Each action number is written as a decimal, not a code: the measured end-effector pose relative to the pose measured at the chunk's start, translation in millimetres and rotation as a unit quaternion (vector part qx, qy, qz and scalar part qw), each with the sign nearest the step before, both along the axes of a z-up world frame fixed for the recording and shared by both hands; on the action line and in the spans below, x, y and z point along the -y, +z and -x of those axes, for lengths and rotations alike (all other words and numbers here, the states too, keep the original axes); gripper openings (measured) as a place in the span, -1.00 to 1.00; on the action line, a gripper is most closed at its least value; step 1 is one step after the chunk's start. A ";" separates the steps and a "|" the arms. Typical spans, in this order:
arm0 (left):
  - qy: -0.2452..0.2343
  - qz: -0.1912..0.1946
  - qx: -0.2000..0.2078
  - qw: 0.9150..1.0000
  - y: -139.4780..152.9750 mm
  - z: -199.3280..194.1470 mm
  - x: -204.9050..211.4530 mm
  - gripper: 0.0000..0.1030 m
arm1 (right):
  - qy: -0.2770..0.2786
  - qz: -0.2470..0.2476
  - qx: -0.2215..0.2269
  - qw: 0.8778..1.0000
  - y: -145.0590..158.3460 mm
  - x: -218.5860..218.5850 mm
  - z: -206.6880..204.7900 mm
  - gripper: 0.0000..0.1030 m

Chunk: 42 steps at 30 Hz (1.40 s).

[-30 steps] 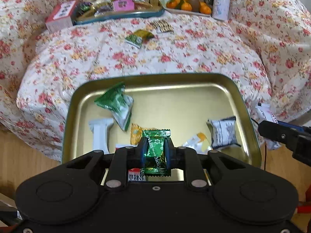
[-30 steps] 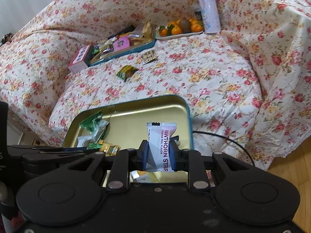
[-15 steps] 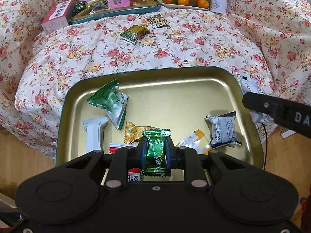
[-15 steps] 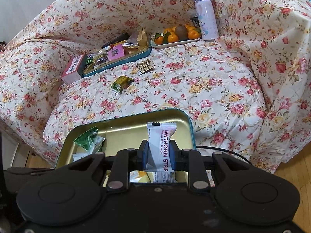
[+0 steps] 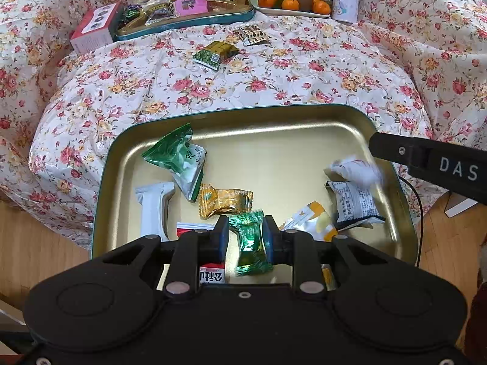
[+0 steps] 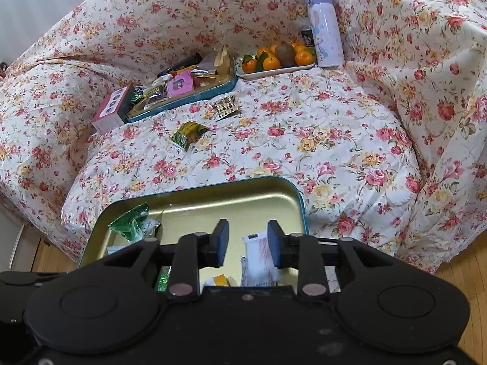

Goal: Organize snacks
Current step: 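Open right tool to drop Hawthorn packet while left tool drops green candy, then withdraw both open tools from the gold tray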

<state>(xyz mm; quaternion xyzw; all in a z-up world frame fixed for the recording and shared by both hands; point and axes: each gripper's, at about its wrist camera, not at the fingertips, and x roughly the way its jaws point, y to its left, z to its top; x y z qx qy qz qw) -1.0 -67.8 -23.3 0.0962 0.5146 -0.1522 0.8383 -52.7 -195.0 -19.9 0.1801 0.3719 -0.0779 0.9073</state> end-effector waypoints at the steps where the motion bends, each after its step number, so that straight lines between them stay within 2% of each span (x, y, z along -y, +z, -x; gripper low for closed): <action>1: 0.001 -0.001 0.000 1.000 -0.1 -0.2 -0.3 -0.34 | 0.001 0.000 0.000 1.000 0.1 -0.4 0.4 -0.40; 27: 0.050 -0.010 -0.005 0.999 -0.5 -5.1 -19.2 -0.33 | 0.037 0.008 -0.030 0.999 -4.1 -13.4 10.3 -0.11; 32: 0.052 -0.005 -0.004 0.999 0.2 -5.8 -22.2 -0.32 | 0.036 0.009 -0.029 0.999 -3.6 -14.3 10.6 0.03; 35: 0.056 -0.003 0.000 0.998 1.3 -6.5 -24.5 -0.27 | 0.038 0.010 -0.029 0.999 -3.3 -14.6 10.5 0.08; 37: 0.058 0.001 0.005 0.998 2.7 -6.6 -26.5 -0.04 | 0.040 0.013 -0.029 0.999 -2.8 -15.2 10.8 0.12; 42: 0.066 -0.002 0.030 0.997 7.5 -6.0 -31.3 -0.01 | 0.046 0.019 -0.030 0.998 -1.8 -17.0 11.0 0.16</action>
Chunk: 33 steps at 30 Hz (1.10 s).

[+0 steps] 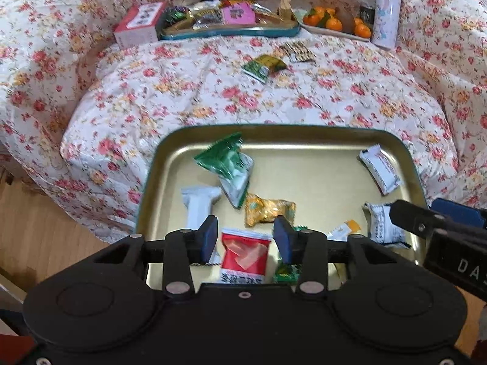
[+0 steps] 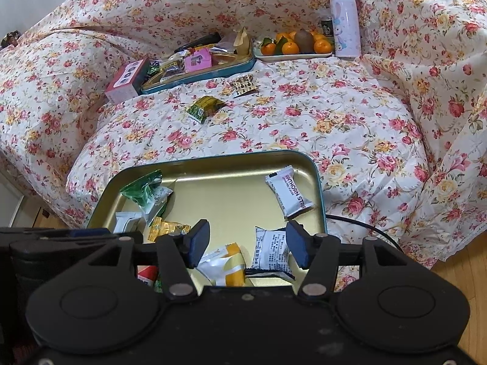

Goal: Organize snacks
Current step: 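Withdraw both open tools from the gold tray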

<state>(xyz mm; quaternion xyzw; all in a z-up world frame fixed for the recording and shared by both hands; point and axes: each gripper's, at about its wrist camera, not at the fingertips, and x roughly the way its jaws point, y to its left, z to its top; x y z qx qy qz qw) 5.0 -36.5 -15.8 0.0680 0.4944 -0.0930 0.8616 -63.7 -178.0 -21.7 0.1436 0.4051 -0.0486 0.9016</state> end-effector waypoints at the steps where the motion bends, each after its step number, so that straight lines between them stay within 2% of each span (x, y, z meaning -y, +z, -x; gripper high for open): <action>1: 0.002 0.001 0.002 1.000 0.4 0.1 -1.1 -0.01 | 0.001 0.001 0.000 1.000 0.4 -0.5 0.0 0.17; 5: 0.003 0.014 -0.004 1.000 -0.6 -1.1 -6.1 -0.01 | 0.007 0.006 0.001 1.000 1.5 -2.1 -0.1 0.27; 9: 0.007 0.009 -0.001 1.000 -2.5 -1.1 -8.4 0.00 | 0.012 0.013 0.000 1.000 2.3 -4.3 -0.4 0.31; 27: 0.006 -0.005 0.049 0.999 8.6 -4.4 -23.3 0.00 | 0.035 0.027 -0.021 0.999 1.3 -12.3 -6.0 0.35; 33: 0.009 -0.004 0.050 0.999 8.0 -11.5 -29.4 0.12 | 0.044 0.025 -0.042 0.998 -2.2 -11.7 -12.1 0.35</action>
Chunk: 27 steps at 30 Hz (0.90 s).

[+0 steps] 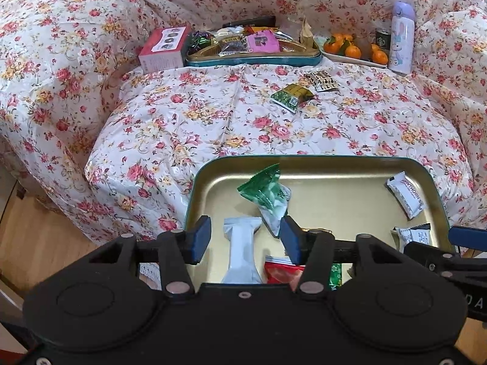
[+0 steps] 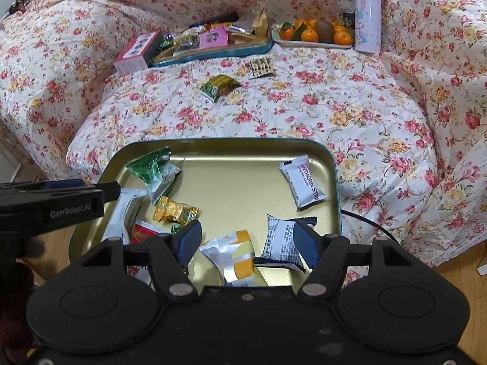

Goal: Organize snacks
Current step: 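Withdraw both open tools from the gold tray, then move left tool to green pea packet while right tool approaches brown heart packet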

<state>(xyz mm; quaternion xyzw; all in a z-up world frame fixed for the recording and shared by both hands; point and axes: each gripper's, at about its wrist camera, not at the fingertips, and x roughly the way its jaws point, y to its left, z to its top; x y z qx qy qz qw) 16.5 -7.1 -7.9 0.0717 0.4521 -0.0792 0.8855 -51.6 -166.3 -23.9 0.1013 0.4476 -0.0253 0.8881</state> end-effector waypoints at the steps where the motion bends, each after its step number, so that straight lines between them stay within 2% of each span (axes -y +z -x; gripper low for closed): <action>1: 0.002 -0.001 -0.002 1.000 -0.8 -1.5 -0.6 0.12 | 0.001 0.001 -0.001 1.000 0.0 -0.9 -0.4 0.35; 7: -0.002 -0.008 0.003 1.000 -2.7 -9.2 -3.7 0.12 | 0.013 0.017 0.006 1.000 1.4 -2.9 -8.0 0.35; 16: -0.021 -0.030 0.009 0.999 -3.5 -35.9 0.0 0.12 | 0.006 0.006 0.020 1.000 7.0 4.8 -40.1 0.36; 19: -0.025 -0.031 0.008 0.999 -4.5 -46.8 1.0 0.12 | 0.008 0.012 0.034 0.999 10.1 5.4 -52.7 0.56; 27: -0.037 -0.032 -0.006 0.999 -11.9 -79.4 6.8 0.12 | 0.000 0.013 0.033 0.999 9.4 14.9 -97.6 0.57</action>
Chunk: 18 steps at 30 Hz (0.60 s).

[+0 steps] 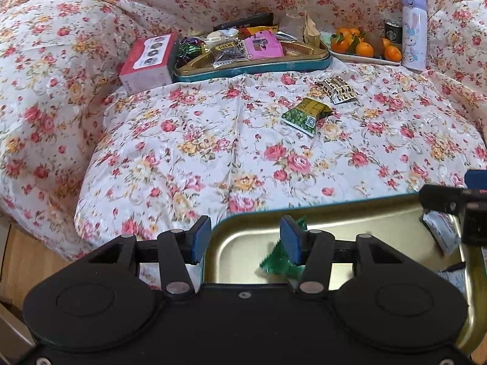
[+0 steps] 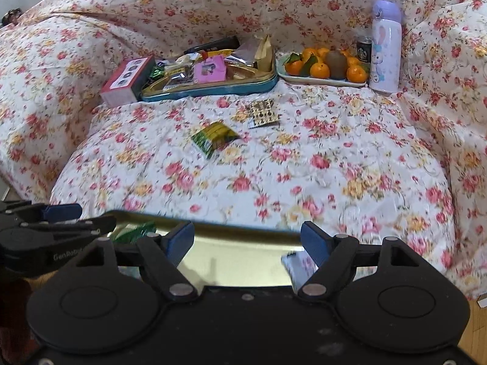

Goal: Organize snacks
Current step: 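Move left tool to green pea packet while right tool approaches brown heart packet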

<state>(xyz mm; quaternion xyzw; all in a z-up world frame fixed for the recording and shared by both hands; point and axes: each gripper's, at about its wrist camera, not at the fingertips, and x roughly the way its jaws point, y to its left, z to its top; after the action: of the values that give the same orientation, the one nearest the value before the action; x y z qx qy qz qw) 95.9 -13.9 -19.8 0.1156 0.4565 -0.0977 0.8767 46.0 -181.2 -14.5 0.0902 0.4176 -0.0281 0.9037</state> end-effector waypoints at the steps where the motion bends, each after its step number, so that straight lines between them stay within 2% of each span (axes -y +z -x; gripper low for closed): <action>1: -0.001 -0.001 -0.001 1.000 -1.0 -3.7 0.8 0.12 | -0.001 0.001 0.000 1.000 -0.3 1.8 -6.3 0.57; 4: -0.009 -0.001 -0.005 1.000 -4.1 -15.5 4.2 0.12 | -0.001 0.000 -0.001 1.000 -2.0 6.7 -24.7 0.59; 7: -0.016 0.000 -0.009 1.000 -6.6 -28.8 8.0 0.12 | -0.003 -0.005 -0.001 1.000 -4.9 10.5 -44.1 0.72; 18: -0.043 -0.002 -0.011 0.999 -15.7 -64.3 21.2 0.12 | -0.020 -0.043 -0.006 0.999 -16.4 31.4 -139.0 0.73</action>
<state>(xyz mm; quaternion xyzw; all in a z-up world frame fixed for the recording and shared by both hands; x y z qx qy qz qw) 160.2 -35.0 -35.5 0.1352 0.4614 -0.1356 0.8663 184.9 -212.6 -30.9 0.1372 0.4221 -0.0292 0.8956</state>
